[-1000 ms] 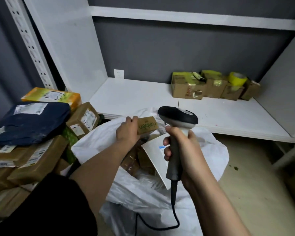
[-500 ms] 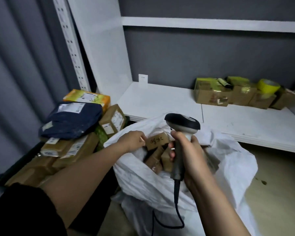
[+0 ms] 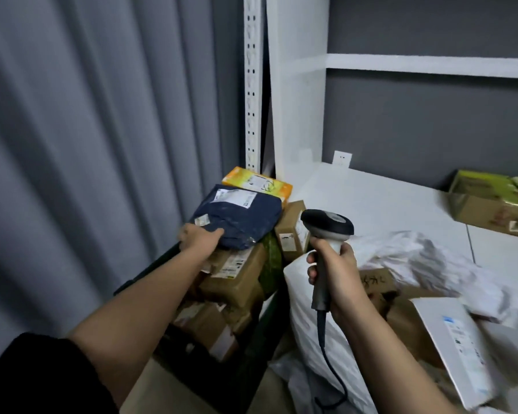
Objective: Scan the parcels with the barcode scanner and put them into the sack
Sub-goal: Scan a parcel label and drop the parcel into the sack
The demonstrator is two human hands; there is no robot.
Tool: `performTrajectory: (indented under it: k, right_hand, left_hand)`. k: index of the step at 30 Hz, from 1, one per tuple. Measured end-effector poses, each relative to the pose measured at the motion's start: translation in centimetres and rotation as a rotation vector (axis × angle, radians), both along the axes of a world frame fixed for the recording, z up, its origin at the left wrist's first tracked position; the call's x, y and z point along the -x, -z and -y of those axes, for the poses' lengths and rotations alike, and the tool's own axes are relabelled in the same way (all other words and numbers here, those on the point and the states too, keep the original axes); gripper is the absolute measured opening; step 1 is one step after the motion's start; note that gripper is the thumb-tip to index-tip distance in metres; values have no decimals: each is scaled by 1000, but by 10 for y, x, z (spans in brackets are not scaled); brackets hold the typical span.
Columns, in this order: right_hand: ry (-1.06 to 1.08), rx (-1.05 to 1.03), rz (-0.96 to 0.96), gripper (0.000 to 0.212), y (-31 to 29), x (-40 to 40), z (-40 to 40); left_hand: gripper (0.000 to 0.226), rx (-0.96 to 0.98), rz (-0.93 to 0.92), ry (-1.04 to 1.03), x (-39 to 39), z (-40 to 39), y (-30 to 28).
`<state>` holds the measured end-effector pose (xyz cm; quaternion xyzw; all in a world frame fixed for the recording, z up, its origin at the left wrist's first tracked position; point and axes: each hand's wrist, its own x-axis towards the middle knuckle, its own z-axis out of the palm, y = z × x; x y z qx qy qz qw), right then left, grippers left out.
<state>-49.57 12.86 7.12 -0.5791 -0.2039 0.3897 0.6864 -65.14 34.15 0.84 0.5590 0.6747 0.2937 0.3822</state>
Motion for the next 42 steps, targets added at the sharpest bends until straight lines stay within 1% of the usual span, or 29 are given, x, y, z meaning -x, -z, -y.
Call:
performTrajectory:
  k: [1, 2, 3, 4, 6, 7, 9, 13, 16, 17, 19, 21, 24, 27, 28, 29, 31, 33, 35, 37, 38, 40, 41, 42]
  right_hand:
    - [0, 4, -5, 20, 2, 3, -7]
    - [-1, 11, -6, 21, 6, 6, -14]
    - [-4, 20, -4, 21, 10, 8, -20]
    - [-8, 30, 2, 22, 14, 9, -24]
    - [-15, 46, 8, 26, 22, 9, -27]
    - [-17, 52, 10, 28, 25, 8, -28]
    - [-12, 67, 11, 26, 31, 5, -29]
    - [6, 73, 31, 21, 38, -1, -29]
    - [6, 65, 46, 21, 36, -3, -25]
    - [1, 55, 39, 20, 33, -4, -22]
    - [-7, 27, 43, 20, 26, -5, -13]
    - [10, 13, 54, 19, 20, -8, -4]
    - [64, -17, 39, 17, 8, -12, 18]
    - [98, -48, -20, 10, -1, -19, 42]
    - [112, -60, -35, 12, -4, -20, 51]
    - [128, -76, -35, 19, -6, -22, 61]
    - [134, -105, -5, 35, -10, -25, 79]
    - [138, -86, 68, 32, -14, -30, 96]
    - [125, -49, 133, 30, -16, -37, 109]
    - [100, -5, 183, 38, -11, -44, 115]
    - [99, 18, 201, 42, -8, -46, 116]
    - [138, 53, 208, 42, -2, -52, 115]
    - [168, 62, 211, 41, -1, -56, 114]
    - [189, 62, 214, 41, -1, -60, 114]
  left_hand:
    - [84, 50, 93, -79, 6, -19, 15]
    - [91, 89, 176, -126, 9, -37, 31]
    - [93, 142, 267, -141, 9, -44, 34]
    - [88, 182, 366, -147, 5, -38, 25]
    - [63, 258, 517, -121, -7, -39, 19]
    - [55, 276, 558, -109, -15, -43, 19]
    - [52, 301, 608, -106, -25, -49, 20]
    - [53, 301, 683, -189, -28, -60, 29]
    - [60, 235, 731, -234, -29, -56, 22]
    - [57, 210, 762, -229, -30, -48, 12]
    - [40, 193, 861, -193, -28, -24, -10]
    - [33, 170, 946, -162, -25, 0, -28]
    - [30, 103, 943, -75, -14, 44, -48]
    - [23, 116, 914, 54, -5, 87, -58]
    - [23, 130, 912, 112, -2, 102, -62]
    - [26, 153, 909, 167, -1, 115, -64]
    - [31, 192, 878, 253, 4, 138, -66]
    - [37, 221, 829, 321, 7, 155, -67]
    - [50, 245, 778, 391, 7, 168, -70]
    - [59, 258, 770, 463, 5, 176, -72]
    - [56, 258, 773, 481, 4, 180, -74]
    - [43, 234, 775, 499, 0, 184, -78]
    - [43, 226, 779, 508, -2, 185, -79]
    - [49, 226, 781, 518, -4, 186, -80]
